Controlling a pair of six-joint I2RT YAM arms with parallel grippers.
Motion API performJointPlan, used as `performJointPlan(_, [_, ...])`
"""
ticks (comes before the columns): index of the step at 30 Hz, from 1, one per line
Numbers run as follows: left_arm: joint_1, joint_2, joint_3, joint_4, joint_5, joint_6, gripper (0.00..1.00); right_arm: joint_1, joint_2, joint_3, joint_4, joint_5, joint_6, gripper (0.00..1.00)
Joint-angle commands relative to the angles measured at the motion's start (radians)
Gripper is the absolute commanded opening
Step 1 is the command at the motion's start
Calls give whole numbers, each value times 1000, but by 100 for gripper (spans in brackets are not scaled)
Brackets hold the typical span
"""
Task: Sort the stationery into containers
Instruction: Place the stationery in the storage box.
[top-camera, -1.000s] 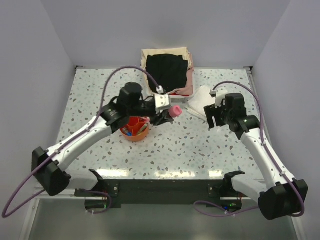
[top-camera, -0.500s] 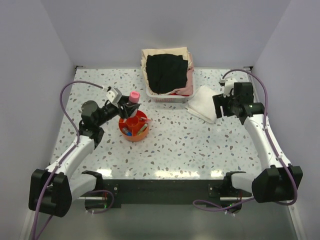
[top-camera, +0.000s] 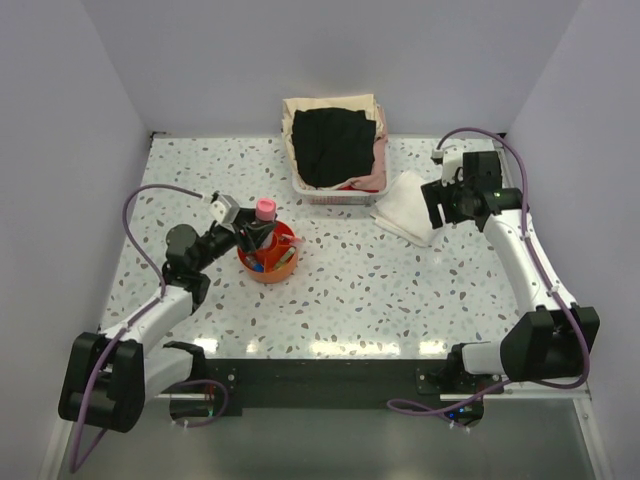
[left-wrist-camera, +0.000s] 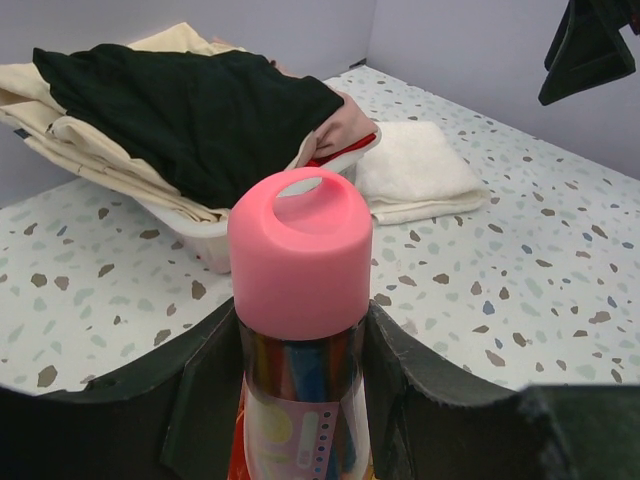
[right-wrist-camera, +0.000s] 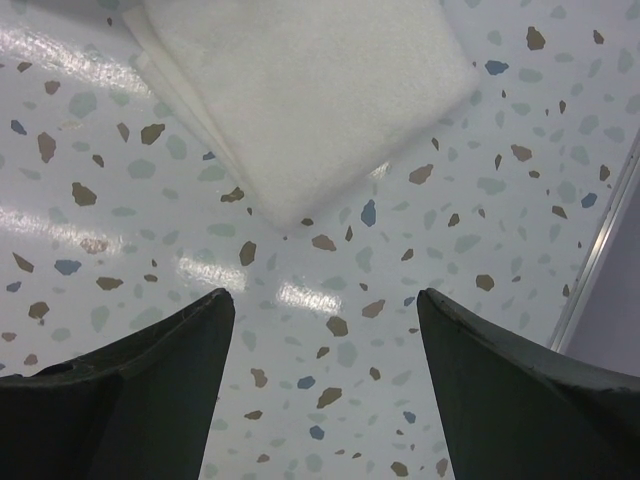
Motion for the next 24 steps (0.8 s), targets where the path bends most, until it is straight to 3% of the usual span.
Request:
performJointPlan(1, [10,32,-31,154,-29,-2,0,1,7,50,-23,-13,-24,78])
performJointPlan(15, [11,141,-79,251,-66,2,0,25,15,15,-11,-10,-30,78])
performJointPlan(16, [11,133,-79,243,-67,-4,9,25,16,14,-11,-11,-30,78])
performJointPlan(17, [11,127,-76,239,-58,-7,31,27,15,11,-9,-11,-32,78])
performJointPlan(21, [21,59,32,141,-8,-41,56,31,13,7,-6,-19,-30,78])
performJointPlan(24, [21,-37,140,-20,-12,16,72,31,7,7,-1,-25,-24,80])
